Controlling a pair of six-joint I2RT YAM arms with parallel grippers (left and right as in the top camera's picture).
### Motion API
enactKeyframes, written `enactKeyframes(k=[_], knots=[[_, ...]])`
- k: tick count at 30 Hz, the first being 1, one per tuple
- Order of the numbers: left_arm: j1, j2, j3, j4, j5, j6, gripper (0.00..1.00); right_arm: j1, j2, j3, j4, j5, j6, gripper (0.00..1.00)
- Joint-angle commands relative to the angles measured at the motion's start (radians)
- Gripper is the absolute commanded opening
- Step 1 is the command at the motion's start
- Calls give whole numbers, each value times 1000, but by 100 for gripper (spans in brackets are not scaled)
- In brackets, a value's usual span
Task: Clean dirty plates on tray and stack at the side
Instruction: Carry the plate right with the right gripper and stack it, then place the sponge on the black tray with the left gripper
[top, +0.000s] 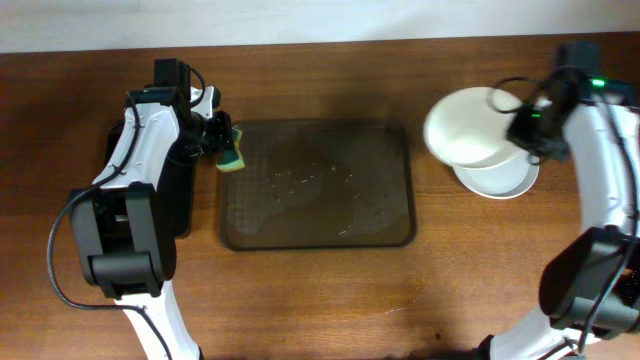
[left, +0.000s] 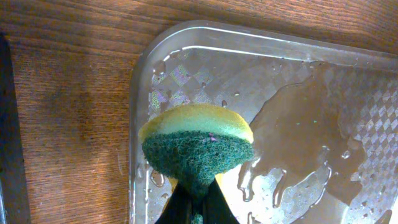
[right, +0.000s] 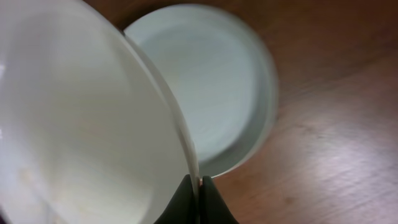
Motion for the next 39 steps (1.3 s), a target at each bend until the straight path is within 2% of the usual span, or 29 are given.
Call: enactKeyframes(k=[1, 4, 6, 7, 8, 10, 11, 12, 14, 16, 20, 23, 26, 27, 28, 29, 30, 34, 39], knots=[[-2, -26, 13, 2, -3, -8, 0, -101, 7, -37, 34, -32, -11, 4], [-2, -26, 13, 3, -3, -8, 1, -147, 7, -120, 110, -32, -6, 4], [-2, -26, 13, 3, -3, -8, 0, -153, 8, -230, 227, -32, -7, 5], [-2, -26, 13, 3, -3, -8, 0, -147, 8, -297, 304, -35, -6, 8], [-2, -26, 13, 3, -3, -8, 0, -142, 8, -335, 346, -45, -7, 20], [-2, -27, 13, 3, -14, -8, 0, -133, 8, -402, 413, -84, -7, 66], [-2, -27, 15, 3, -28, -8, 0, -130, 8, -413, 422, -106, -7, 80], [5, -29, 36, -17, -32, 0, 0, -130, 7, -410, 420, -149, -11, 89], [25, -56, 92, -84, -61, 7, 0, -130, 5, -386, 399, -222, -44, 92], [55, -113, 146, -172, -186, 6, 0, -128, -7, -338, 353, -278, -45, 93], [112, -203, 154, -254, -426, 6, 0, -78, -66, -243, 254, -278, -68, 99], [140, -199, 132, -270, -483, 6, 0, -31, -106, -217, 227, -263, -71, 100], [158, -199, 37, -206, -526, 6, 1, 23, -132, -217, 223, -212, -72, 99], [158, -199, 15, -186, -526, 6, 8, 29, -132, -217, 219, -210, -71, 98], [158, -199, -15, -157, -526, 6, 34, 37, -132, -217, 211, -211, -71, 99], [158, -198, -39, -132, -526, 6, 71, 43, -132, -217, 209, -211, -71, 99], [158, -198, -48, -119, -526, 6, 99, 44, -132, -217, 207, -210, -71, 99], [158, -208, -28, -114, -513, 6, 99, 48, -155, -206, 155, -211, -90, 99], [158, -318, 17, -137, -355, 6, 99, 48, -298, -205, 105, -214, -110, 99]])
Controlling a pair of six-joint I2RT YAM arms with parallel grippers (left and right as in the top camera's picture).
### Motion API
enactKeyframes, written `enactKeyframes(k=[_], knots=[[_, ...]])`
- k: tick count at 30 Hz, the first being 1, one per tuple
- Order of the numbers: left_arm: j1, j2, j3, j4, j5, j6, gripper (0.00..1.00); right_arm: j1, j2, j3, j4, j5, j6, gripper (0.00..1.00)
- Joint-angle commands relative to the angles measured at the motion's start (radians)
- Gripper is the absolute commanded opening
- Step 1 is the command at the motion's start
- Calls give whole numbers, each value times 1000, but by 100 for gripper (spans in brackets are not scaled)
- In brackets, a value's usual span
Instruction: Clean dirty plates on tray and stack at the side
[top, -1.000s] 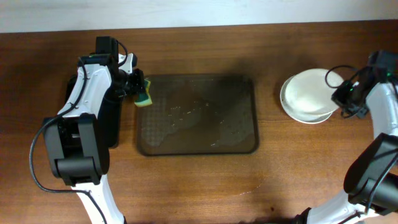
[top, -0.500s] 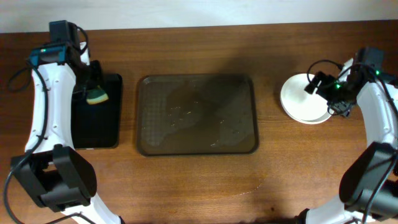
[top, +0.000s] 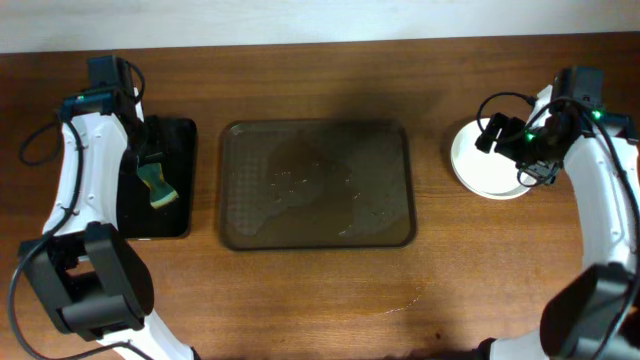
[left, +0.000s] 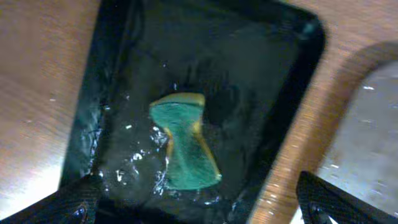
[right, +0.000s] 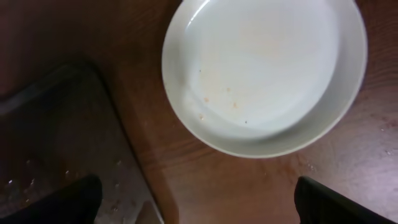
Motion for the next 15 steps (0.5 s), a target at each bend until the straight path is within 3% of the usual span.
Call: enactKeyframes(k=[1, 9, 15], knots=[[5, -150, 40, -6, 146, 2, 99, 11, -162, 26, -20, 9, -37, 99], [5, -196, 39, -26, 164, 2, 99, 11, -594, 26, -119, 8, -111, 99], [5, -195, 39, -26, 164, 2, 99, 11, -813, 26, -233, -1, -111, 98]])
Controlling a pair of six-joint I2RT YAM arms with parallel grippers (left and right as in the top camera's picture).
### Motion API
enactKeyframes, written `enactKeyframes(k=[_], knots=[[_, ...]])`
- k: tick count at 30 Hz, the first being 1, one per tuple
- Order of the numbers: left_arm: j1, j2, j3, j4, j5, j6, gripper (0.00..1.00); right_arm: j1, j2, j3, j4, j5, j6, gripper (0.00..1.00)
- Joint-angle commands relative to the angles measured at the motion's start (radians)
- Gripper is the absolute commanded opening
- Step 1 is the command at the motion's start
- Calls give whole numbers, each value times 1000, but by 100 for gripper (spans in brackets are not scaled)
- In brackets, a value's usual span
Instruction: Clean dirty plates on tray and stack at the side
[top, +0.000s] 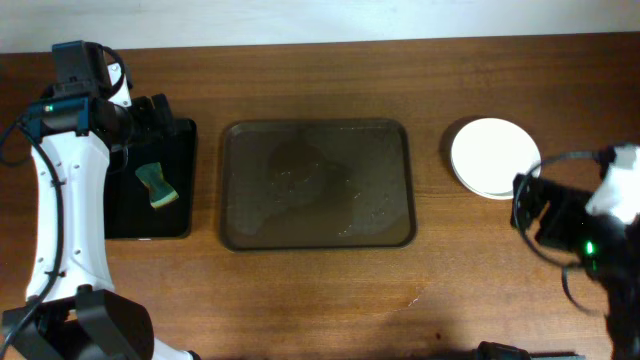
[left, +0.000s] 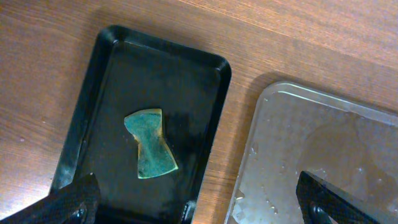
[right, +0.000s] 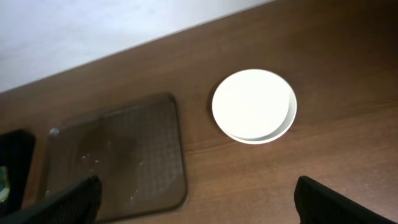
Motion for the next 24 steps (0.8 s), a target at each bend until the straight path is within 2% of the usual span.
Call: enactKeyframes(k=[1, 3, 7, 10, 12, 17, 18, 24], knots=[[5, 3, 8, 0, 14, 2, 99, 6, -54, 11, -7, 45, -11, 98], [5, 3, 8, 0, 14, 2, 99, 6, -61, 11, -8, 114, -11, 98], [5, 3, 8, 0, 14, 2, 99, 7, -53, 4, -23, 115, -11, 98], [5, 3, 8, 0, 14, 2, 99, 10, -90, -67, 51, 115, -37, 98], [5, 3, 8, 0, 14, 2, 99, 80, -199, -242, 232, 115, -118, 98], [5, 3, 8, 0, 14, 2, 99, 165, -470, -738, 654, 75, -122, 98], [5, 3, 8, 0, 14, 2, 99, 179, -554, -909, 802, 61, -111, 98], [5, 3, 8, 0, 14, 2, 99, 264, -813, -1278, 1109, 80, -105, 98]])
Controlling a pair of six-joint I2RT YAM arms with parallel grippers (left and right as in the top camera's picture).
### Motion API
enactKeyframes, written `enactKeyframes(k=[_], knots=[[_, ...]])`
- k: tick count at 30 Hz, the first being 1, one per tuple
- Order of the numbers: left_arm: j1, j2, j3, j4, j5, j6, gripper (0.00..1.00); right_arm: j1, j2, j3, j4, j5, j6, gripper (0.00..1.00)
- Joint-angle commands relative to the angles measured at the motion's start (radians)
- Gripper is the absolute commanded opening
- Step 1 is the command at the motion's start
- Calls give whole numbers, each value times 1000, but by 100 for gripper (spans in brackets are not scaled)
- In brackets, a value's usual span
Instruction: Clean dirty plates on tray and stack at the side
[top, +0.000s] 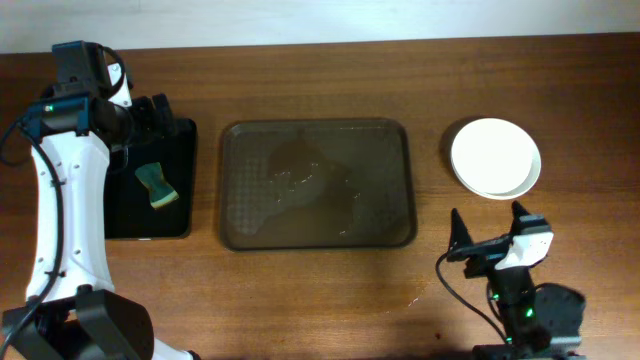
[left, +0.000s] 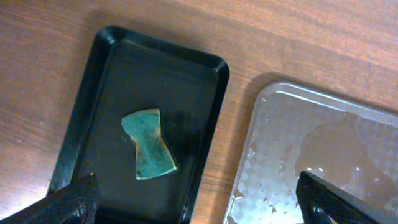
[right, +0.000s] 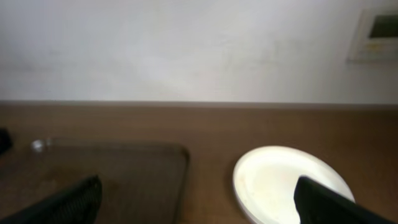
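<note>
Two white plates (top: 495, 158) sit stacked on the table to the right of the tray; the same plates (right: 289, 180) show in the right wrist view. The clear tray (top: 318, 185) in the middle is wet and holds no plate. A green sponge (top: 155, 185) lies in the black tray (top: 185, 150) at the left, and the sponge (left: 147, 144) shows again in the left wrist view. My left gripper (top: 165, 118) hangs open over that tray's far end. My right gripper (top: 487, 235) is open and empty near the front right, well short of the plates.
The wet tray's corner (left: 273, 99) lies just right of the black tray rim (left: 214, 93), with a strip of wood between them. A pale wall (right: 186, 50) rises behind the table's far edge.
My right arm has moved from the right edge beside the plates to the front right of the table, its camera now level toward the wall. The left arm has barely shifted.
At first my left gripper held the sponge at the tray's left edge and my right held a white plate by its rim over another plate. Then the sponge lay in the black tray, the plates were stacked, and both grippers were open above them. Both arms then stood farther off.
</note>
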Motion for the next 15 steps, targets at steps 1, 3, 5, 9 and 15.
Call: enactKeyframes(k=[1, 3, 5, 9, 15], knots=[[5, 3, 8, 1, 6, 2, 99, 23, -96, -115, 93, 11, 27, 98], [5, 3, 8, 1, 6, 2, 99, 23, -135, -167, 140, 13, 45, 98], [5, 3, 8, 1, 6, 2, 99, 23, -134, -216, 216, 13, 45, 98], [5, 3, 8, 1, 6, 2, 99, 23, -134, -248, 131, 13, 44, 98], [5, 3, 8, 1, 6, 2, 99, 23, -131, -248, 101, 13, 45, 98]])
